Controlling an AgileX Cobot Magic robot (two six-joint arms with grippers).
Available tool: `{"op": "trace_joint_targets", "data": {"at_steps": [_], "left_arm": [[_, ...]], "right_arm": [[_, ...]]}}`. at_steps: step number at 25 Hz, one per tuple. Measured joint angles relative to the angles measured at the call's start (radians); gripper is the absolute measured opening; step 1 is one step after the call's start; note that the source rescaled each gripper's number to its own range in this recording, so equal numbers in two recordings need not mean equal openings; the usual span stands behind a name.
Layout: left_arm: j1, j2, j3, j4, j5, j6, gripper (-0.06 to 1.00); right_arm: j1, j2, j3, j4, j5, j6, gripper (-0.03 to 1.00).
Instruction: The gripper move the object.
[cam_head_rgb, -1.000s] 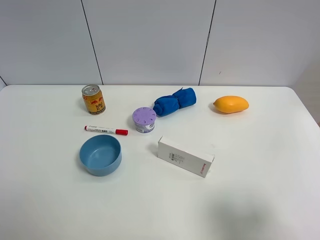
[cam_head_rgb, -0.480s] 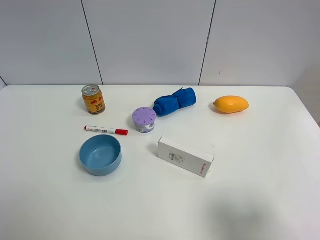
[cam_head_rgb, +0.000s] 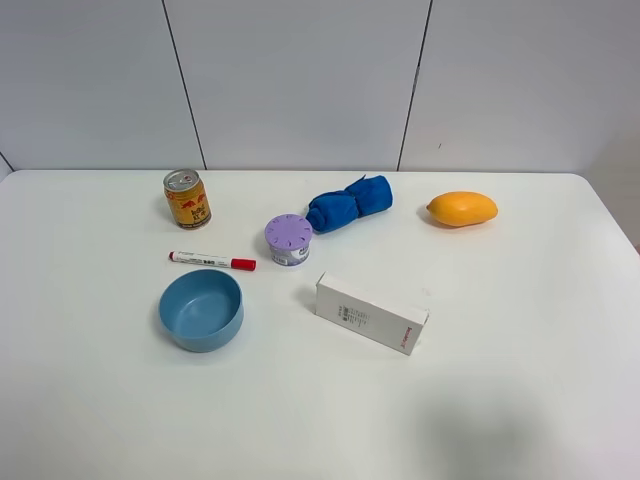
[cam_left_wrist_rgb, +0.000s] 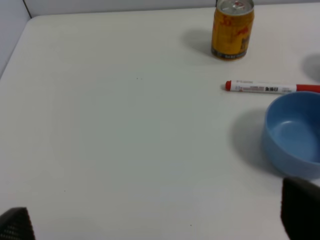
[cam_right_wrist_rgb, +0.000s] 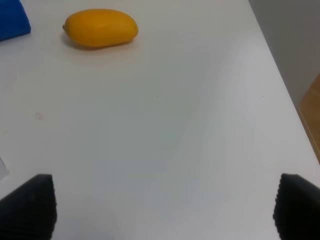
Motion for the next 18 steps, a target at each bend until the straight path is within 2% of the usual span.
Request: {"op": "trace_joint_targets", "data": {"at_steps": [18], "left_arm": [[0.0, 0.0, 0.0, 0.0, 0.0, 0.0, 1.0]], "right_arm": [[0.0, 0.0, 0.0, 0.0, 0.0, 0.0, 0.85]]}}
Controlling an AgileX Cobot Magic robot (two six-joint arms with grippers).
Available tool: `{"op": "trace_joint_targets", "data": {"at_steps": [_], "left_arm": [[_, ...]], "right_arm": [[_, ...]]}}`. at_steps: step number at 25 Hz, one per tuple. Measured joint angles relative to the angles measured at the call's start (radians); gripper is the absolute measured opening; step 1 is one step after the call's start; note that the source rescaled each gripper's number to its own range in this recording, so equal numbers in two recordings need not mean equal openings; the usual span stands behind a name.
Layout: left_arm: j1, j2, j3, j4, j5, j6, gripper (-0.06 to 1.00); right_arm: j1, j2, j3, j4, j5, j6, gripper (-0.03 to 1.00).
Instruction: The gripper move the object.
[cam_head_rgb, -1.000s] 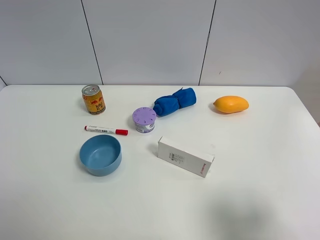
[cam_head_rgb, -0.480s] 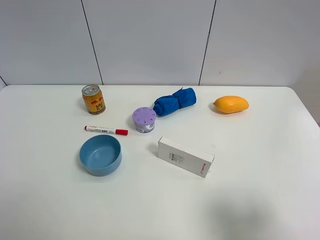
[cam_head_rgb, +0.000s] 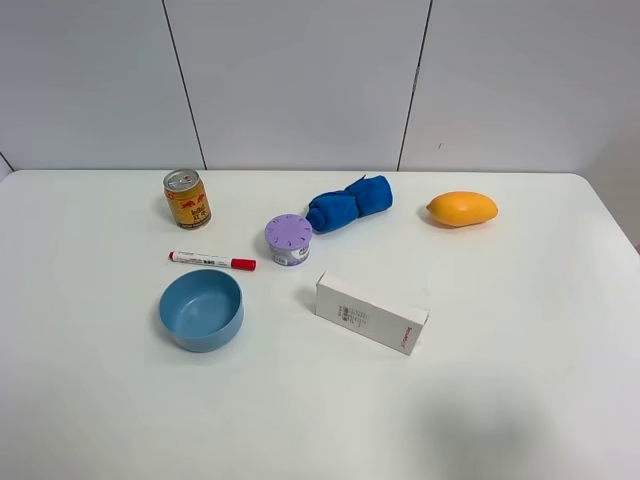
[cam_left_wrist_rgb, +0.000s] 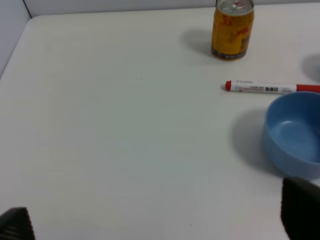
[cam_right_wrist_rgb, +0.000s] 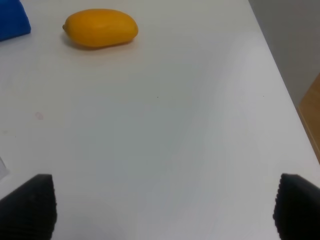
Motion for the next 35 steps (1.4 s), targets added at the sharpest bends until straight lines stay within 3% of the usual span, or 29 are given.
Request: {"op": "trace_joint_targets", "data": {"at_steps": [35], "left_arm": [[0.0, 0.0, 0.0, 0.0, 0.0, 0.0, 1.0]], "right_arm": [[0.0, 0.0, 0.0, 0.0, 0.0, 0.0, 0.85]]}}
